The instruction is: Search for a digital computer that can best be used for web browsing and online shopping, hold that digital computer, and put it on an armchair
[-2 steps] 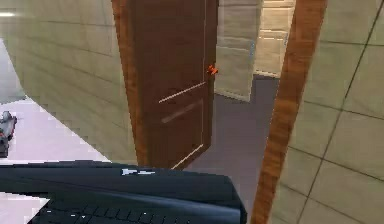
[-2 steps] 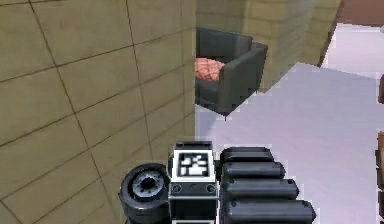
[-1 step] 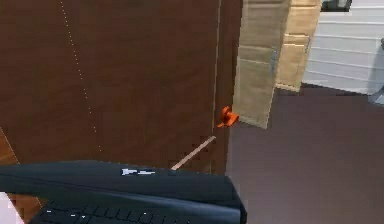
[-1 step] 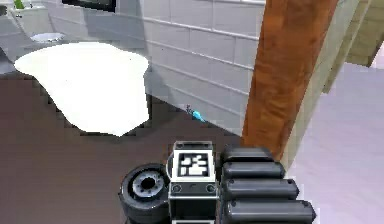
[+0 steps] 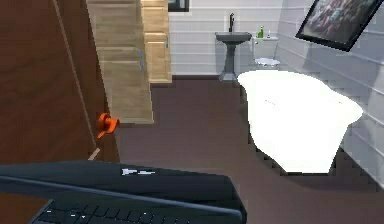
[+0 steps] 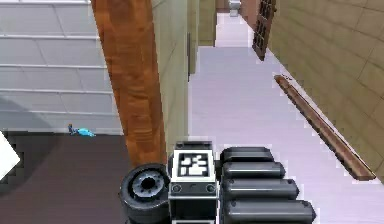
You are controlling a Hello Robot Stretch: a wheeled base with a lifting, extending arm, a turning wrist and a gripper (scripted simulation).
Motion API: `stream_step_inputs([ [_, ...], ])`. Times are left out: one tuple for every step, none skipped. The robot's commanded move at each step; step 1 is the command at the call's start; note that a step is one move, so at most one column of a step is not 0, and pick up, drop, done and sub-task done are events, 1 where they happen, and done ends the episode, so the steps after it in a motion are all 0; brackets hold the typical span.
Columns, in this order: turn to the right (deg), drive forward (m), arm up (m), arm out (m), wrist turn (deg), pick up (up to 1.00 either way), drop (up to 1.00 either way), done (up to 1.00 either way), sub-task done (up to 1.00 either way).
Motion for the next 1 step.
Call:
stream_step_inputs([
  [0.0, 1.0, 0.0, 0.0, 0.0, 0.0, 0.0, 0.0, 0.0],
])
